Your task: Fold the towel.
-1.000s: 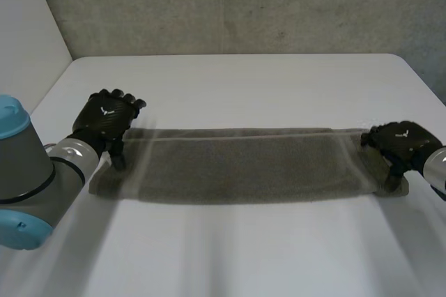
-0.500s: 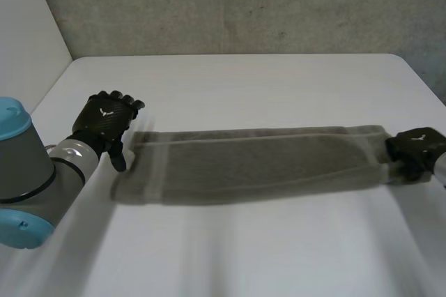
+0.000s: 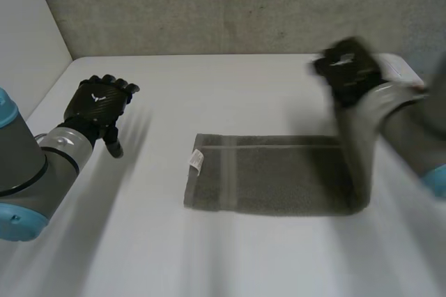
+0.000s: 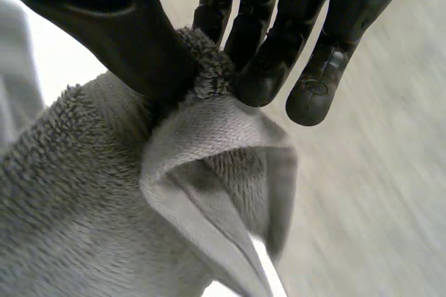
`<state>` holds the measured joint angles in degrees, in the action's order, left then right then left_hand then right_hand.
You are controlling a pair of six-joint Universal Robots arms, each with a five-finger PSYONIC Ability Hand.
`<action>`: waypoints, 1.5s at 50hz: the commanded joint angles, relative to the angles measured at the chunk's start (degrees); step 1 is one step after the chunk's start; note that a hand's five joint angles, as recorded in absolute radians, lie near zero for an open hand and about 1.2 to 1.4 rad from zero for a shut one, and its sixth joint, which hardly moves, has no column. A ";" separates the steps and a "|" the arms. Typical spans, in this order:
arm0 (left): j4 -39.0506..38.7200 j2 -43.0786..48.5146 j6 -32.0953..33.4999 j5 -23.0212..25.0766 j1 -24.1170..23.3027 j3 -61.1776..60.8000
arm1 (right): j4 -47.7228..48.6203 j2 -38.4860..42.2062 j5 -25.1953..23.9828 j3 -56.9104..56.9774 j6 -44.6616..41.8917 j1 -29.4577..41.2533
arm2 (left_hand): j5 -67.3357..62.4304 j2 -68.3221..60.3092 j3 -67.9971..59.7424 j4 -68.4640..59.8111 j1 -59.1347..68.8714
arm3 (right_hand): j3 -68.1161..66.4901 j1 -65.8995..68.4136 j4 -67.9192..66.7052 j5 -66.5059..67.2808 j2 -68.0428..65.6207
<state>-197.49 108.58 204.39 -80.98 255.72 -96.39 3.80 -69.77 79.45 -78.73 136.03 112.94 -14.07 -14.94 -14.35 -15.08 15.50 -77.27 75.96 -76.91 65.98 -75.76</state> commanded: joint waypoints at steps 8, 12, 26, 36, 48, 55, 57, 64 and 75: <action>0.00 0.75 -0.30 0.12 -0.58 -0.64 | 5.34 15.36 -2.46 -1.78 0.47 19.25 | 10.99 1.87 1.27 2.01 -2.43 | 35.89 -34.59 35.54 -34.61 34.39; 0.00 1.02 -0.22 0.12 -0.75 -0.73 | 5.34 12.04 -2.99 -4.40 2.04 15.93 | 10.99 1.87 1.27 2.01 -2.43 | 67.27 -65.96 66.91 -65.98 65.76; -0.09 1.02 -0.22 0.12 -3.12 -0.29 | 4.29 -1.25 -2.99 -20.15 15.59 -0.61 | 10.99 1.87 1.27 2.01 -2.43 | 67.27 -65.96 66.91 -65.98 65.76; -0.09 1.98 -0.13 0.03 -5.23 -0.56 | 2.62 -2.30 -4.57 -27.88 15.32 -8.34 | 10.83 1.70 1.11 1.84 -2.26 | 55.69 -54.38 55.33 -54.40 54.18; -0.18 1.98 -0.04 0.74 -7.52 -0.82 | 2.44 -2.13 -5.28 -27.27 13.65 -9.23 | 10.83 1.70 1.10 1.84 -2.26 | 9.32 -8.02 8.96 -8.03 7.81; 0.43 4.44 0.05 7.04 -15.85 5.14 | 2.09 -4.23 -5.27 -27.35 13.74 -9.23 | 12.84 3.71 3.12 3.85 -4.27 | 9.66 -8.35 9.30 -8.37 8.15; 0.61 5.49 -0.13 9.24 -17.17 6.90 | 2.09 -4.76 -5.62 -27.61 13.74 -9.05 | 13.18 4.05 3.46 4.19 -4.61 | 9.66 -8.35 9.30 -8.37 8.15; 4.57 12.00 0.14 11.99 -21.67 14.47 | 2.09 -4.76 -5.98 -28.23 13.74 -8.35 | 13.01 3.89 3.29 4.03 -4.44 | 9.66 -8.35 9.30 -8.37 8.15; 16.96 22.29 1.19 11.63 -22.46 25.46 | 2.26 -4.85 -6.15 -29.02 13.74 -8.26 | 1.41 -7.72 -8.32 -7.58 7.16 | 9.66 -8.35 9.30 -8.37 8.15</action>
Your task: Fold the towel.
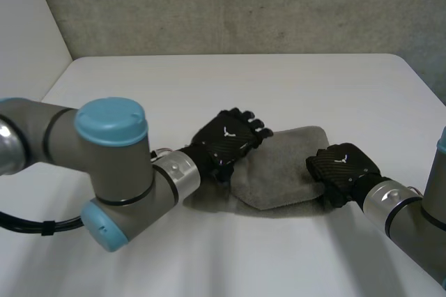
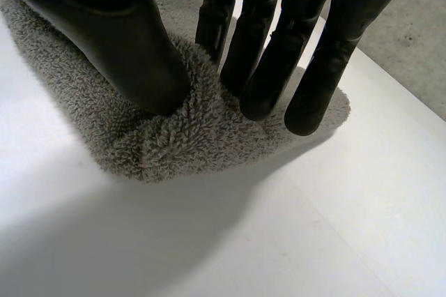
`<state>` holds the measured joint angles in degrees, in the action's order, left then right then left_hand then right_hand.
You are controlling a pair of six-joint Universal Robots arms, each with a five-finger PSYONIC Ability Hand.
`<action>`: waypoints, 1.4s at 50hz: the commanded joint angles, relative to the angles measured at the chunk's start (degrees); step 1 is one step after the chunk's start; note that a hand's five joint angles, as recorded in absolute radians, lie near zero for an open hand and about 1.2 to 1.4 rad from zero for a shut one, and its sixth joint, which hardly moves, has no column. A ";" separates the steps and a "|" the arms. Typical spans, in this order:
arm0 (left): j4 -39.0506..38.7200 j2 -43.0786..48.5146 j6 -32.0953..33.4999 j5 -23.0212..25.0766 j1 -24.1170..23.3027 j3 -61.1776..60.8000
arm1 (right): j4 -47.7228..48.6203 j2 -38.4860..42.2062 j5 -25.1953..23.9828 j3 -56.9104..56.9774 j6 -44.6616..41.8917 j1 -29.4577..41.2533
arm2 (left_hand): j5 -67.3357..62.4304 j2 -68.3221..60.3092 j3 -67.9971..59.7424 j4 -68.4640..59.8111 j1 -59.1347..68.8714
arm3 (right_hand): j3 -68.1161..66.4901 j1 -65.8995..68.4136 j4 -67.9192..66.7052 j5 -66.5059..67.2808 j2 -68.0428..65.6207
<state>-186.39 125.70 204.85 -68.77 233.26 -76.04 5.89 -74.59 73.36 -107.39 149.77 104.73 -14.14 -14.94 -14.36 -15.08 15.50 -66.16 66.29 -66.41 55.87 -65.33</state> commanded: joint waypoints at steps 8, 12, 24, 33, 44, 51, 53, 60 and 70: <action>6.74 4.47 1.34 -1.98 0.53 4.33 | 0.35 -0.03 -0.05 -0.19 -0.09 -0.32 | -17.36 -26.56 -27.15 -26.42 26.01 | -1.45 1.32 -1.20 1.74 -2.28; 8.76 1.05 1.69 -3.82 1.14 1.70 | 0.35 -0.29 -0.05 -0.01 -0.18 -0.40 | -35.97 -45.17 -45.76 -45.03 44.62 | -1.45 1.32 -1.20 1.74 -2.28; 8.67 -11.08 1.69 -8.92 4.48 -13.06 | 0.27 -1.00 0.56 0.17 -0.62 -1.02 | -36.72 -45.92 -46.51 -45.78 45.37 | -1.45 1.32 -1.20 1.74 -2.28; 8.41 -12.50 1.61 -8.75 4.39 -17.65 | 0.27 -0.91 0.74 -0.10 -0.71 0.04 | -28.29 -37.49 -38.08 -37.35 36.94 | -1.29 1.15 -1.03 1.58 -2.11; 6.91 -16.98 0.37 -9.10 7.82 -17.12 | -0.44 -1.88 2.14 0.43 -6.16 -0.14 | 0.97 -8.23 -8.81 -8.08 7.67 | -1.62 1.49 -1.37 1.91 -2.45; 1.47 -23.56 -2.96 -9.01 12.46 -19.14 | -0.09 -2.84 6.71 1.83 -13.79 0.21 | 10.40 1.20 0.61 1.34 -1.75 | -1.79 1.66 -1.54 2.08 -2.61; 0.41 -25.06 -4.89 -8.57 15.54 -19.67 | 0.35 -2.84 7.15 3.93 -16.34 2.92 | 10.39 1.19 0.61 1.34 -1.75 | -3.13 3.00 -2.88 3.42 -3.95; 0.32 -25.68 -7.27 -8.40 18.19 -20.02 | 0.97 -1.44 9.26 9.66 -19.95 13.31 | 10.06 0.86 0.27 1.00 -1.41 | -5.49 5.36 -5.24 5.78 -6.32; -0.12 -25.59 -7.54 -8.31 20.21 -21.07 | 4.40 7.70 12.07 18.71 -24.88 28.60 | 10.06 0.86 0.27 1.00 -1.41 | -5.49 5.36 -5.24 5.78 -6.32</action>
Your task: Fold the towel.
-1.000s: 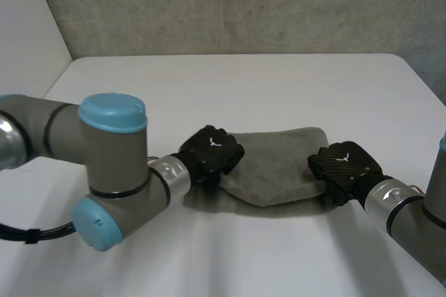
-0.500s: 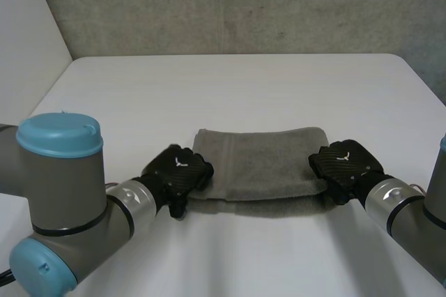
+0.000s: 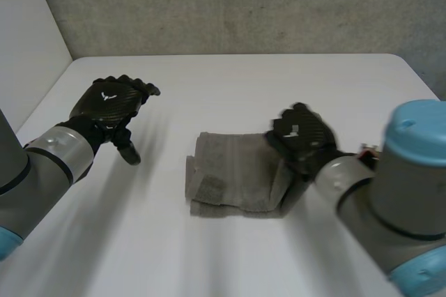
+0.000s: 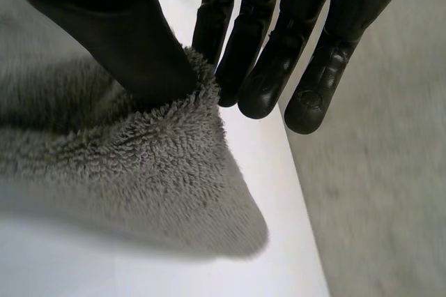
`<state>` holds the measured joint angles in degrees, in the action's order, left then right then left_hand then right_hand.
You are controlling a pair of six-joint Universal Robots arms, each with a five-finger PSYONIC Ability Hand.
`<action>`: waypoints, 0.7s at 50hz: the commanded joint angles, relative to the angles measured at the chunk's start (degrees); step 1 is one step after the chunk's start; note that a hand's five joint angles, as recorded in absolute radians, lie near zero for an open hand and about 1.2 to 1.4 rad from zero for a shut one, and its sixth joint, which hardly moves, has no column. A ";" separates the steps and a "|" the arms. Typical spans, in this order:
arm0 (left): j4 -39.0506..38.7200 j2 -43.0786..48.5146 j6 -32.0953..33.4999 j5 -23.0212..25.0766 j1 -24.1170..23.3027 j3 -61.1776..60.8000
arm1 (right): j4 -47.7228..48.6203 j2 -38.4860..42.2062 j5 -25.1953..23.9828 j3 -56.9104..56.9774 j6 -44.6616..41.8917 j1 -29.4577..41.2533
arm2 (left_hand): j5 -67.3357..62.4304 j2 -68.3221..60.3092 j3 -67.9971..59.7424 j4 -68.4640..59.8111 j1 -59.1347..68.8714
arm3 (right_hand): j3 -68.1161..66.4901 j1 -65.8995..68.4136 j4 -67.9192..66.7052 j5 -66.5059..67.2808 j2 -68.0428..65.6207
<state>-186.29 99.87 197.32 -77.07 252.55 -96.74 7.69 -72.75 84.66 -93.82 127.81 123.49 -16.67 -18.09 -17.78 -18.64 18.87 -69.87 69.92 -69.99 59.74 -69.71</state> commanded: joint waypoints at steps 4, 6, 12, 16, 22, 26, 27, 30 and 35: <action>-1.62 0.15 -0.18 -0.10 1.54 -0.47 | 7.93 11.82 -0.11 7.77 -6.25 16.07 | 12.58 4.00 3.70 4.55 -4.78 | -1.95 1.90 -1.82 2.07 -2.11; -2.24 0.15 -0.27 -0.10 1.72 -0.47 | 9.19 14.31 -0.99 8.30 -7.49 16.78 | 12.42 3.84 3.53 4.38 -4.61 | -1.95 1.90 -1.82 2.07 -2.11; -3.47 0.32 -0.89 -0.18 1.90 -0.56 | 9.89 20.10 -6.42 9.70 -11.09 17.75 | 12.25 3.67 3.37 4.22 -4.45 | -2.12 2.06 -1.99 2.24 -2.28; -3.64 0.59 -1.06 -0.10 1.90 -0.65 | 9.89 20.46 -10.47 9.45 -10.57 17.05 | 12.25 3.67 3.36 4.22 -4.45 | 1.05 -1.11 1.18 -0.93 0.89; -4.00 1.03 -1.06 -0.01 1.28 -0.21 | 9.98 19.67 -11.80 7.69 -10.21 16.61 | 12.25 3.67 3.36 4.22 -4.45 | 29.67 -29.73 29.80 -29.55 29.51; -6.45 1.03 -1.06 -0.10 0.49 0.32 | 10.15 12.49 -11.80 3.83 -6.28 13.73 | 12.25 3.67 3.36 4.22 -4.45 | 59.87 -59.92 59.99 -59.74 59.71; -6.46 1.03 -1.06 -0.10 0.49 0.32 | 10.15 12.46 -11.80 3.82 -6.26 13.71 | 12.25 3.67 3.36 4.22 -4.45 | 59.87 -59.92 59.99 -59.74 59.71; -8.39 0.94 -1.41 -0.27 -0.39 0.76 | 10.06 6.75 -11.63 0.48 1.39 9.14 | 12.25 3.67 3.36 4.22 -4.45 | 59.87 -59.92 59.99 -59.74 59.71; -10.23 2.07 -5.71 -0.45 -3.81 3.21 | 8.31 -0.79 -11.54 -3.73 24.53 1.16 | 12.25 3.67 3.36 4.22 -4.45 | 59.87 -59.92 59.99 -59.74 59.71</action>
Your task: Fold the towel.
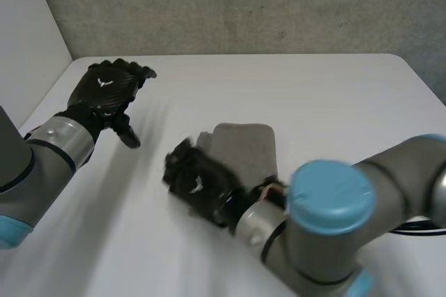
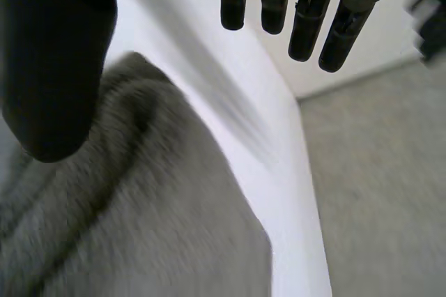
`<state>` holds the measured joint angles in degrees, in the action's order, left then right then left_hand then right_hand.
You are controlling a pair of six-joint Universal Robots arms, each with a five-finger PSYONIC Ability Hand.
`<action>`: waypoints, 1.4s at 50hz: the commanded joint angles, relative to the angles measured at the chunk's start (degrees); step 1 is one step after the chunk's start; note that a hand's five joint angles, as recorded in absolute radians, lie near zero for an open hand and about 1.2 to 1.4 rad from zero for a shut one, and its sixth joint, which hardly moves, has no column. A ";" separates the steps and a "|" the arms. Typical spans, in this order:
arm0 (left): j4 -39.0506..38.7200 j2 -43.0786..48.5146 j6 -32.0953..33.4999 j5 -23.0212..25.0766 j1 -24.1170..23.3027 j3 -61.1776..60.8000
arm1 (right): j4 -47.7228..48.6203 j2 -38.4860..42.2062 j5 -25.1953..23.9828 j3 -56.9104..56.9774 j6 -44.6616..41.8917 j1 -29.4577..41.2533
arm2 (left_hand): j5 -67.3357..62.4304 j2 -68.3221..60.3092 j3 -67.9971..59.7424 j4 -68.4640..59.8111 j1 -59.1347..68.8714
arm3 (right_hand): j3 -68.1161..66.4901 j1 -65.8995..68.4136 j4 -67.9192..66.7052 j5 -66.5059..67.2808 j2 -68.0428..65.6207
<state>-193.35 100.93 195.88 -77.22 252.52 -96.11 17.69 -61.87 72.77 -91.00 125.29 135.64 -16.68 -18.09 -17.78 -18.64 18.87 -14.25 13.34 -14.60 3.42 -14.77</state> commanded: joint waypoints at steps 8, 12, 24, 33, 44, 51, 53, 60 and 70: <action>-3.09 7.42 -9.20 -0.39 -9.66 6.72 | -6.43 -15.03 -1.49 -8.58 50.02 -21.54 | 12.26 3.67 3.36 4.22 -4.45 | 4.25 -3.34 4.60 -3.42 4.77; -2.65 11.28 -9.73 -0.65 -12.91 8.91 | -7.23 -14.86 -1.14 -8.23 53.38 -23.83 | 12.26 3.67 3.36 4.22 -4.45 | 4.25 -3.34 4.60 -3.42 4.77; -0.89 23.95 -9.38 -2.75 -18.56 14.37 | -7.40 -5.73 -0.18 -2.78 54.27 -24.63 | 12.09 3.50 3.20 4.05 -4.28 | 4.25 -3.34 4.60 -3.42 4.77; 1.22 25.54 -8.86 -5.31 -17.94 13.32 | -8.28 3.32 0.18 3.54 53.83 -21.04 | 11.25 2.66 2.36 3.21 -3.44 | 4.25 -3.34 4.60 -3.42 4.77; 2.89 24.57 -7.89 -6.63 -17.68 12.09 | -14.96 10.55 4.75 10.50 51.19 -17.77 | 11.08 2.49 2.19 3.04 -3.27 | 4.25 -3.34 4.60 -3.42 4.77; 4.03 19.93 -7.97 -6.63 -18.47 12.00 | -15.14 4.86 6.15 10.15 50.93 -18.12 | 11.25 2.66 2.36 3.21 -3.44 | 4.25 -3.34 4.60 -3.42 4.77; 4.03 18.18 -7.97 -6.63 -18.38 12.09 | -15.14 1.96 6.24 9.54 50.93 -18.30 | 11.41 2.82 2.52 3.37 -3.60 | 4.25 -3.34 4.60 -3.42 4.77; 4.82 9.98 -8.15 -7.07 -17.41 12.71 | -14.96 -10.81 7.30 7.51 51.11 -19.00 | 12.26 3.67 3.36 4.22 -4.45 | 4.25 -3.34 4.60 -3.42 4.77; 14.48 -4.16 -8.15 -11.29 -7.48 13.32 | -16.02 -22.58 14.50 3.82 50.41 -26.29 | 13.94 5.35 5.05 5.90 -6.13 | 4.25 -3.34 4.60 -3.42 4.77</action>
<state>-184.28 102.78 187.79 -87.36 240.46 -83.02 2.44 -80.15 84.44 -85.08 176.31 112.23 -15.71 -17.42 -17.02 -17.91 18.23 -13.81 12.81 -14.61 3.42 -14.77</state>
